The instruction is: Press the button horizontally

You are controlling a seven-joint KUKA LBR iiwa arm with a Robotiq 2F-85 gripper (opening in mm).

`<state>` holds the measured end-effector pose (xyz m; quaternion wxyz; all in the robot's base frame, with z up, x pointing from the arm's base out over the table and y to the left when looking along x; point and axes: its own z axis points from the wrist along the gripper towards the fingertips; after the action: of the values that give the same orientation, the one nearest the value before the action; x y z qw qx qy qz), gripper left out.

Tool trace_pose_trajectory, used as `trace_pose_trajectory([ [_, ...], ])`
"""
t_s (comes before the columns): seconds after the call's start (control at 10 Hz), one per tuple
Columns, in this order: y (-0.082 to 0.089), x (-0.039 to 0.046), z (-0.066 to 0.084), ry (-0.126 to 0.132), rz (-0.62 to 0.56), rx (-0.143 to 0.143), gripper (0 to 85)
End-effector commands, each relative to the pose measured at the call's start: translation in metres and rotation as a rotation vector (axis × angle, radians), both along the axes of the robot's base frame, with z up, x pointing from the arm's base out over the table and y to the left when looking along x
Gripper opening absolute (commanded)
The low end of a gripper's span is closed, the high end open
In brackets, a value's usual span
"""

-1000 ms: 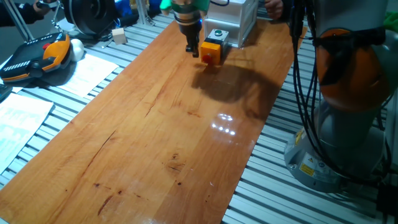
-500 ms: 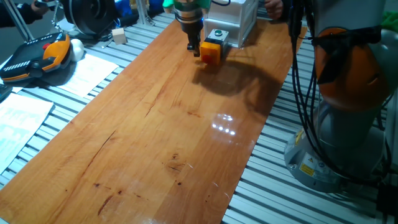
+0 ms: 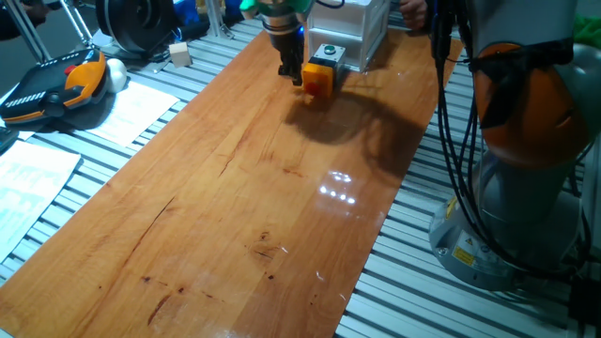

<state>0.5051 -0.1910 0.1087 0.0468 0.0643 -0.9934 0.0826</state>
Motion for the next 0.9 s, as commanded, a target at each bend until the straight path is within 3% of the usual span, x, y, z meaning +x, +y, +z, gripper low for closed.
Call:
trace_pose_trajectory([
  [0.0,-0.007,-0.0014,-0.004,0.004,-0.022,0.015,0.0],
  [0.1,-0.015,-0.0019,-0.013,-0.009,-0.015,0.035,0.0],
  [0.2,-0.015,0.0007,-0.019,-0.014,-0.016,0.037,0.0],
  [0.4,-0.013,0.0,-0.024,-0.015,-0.011,0.014,0.0],
  [0.6,-0.023,-0.0063,-0.033,-0.032,0.021,-0.048,0.0],
  [0.8,-0.032,-0.0097,-0.04,-0.03,0.031,-0.037,0.0],
])
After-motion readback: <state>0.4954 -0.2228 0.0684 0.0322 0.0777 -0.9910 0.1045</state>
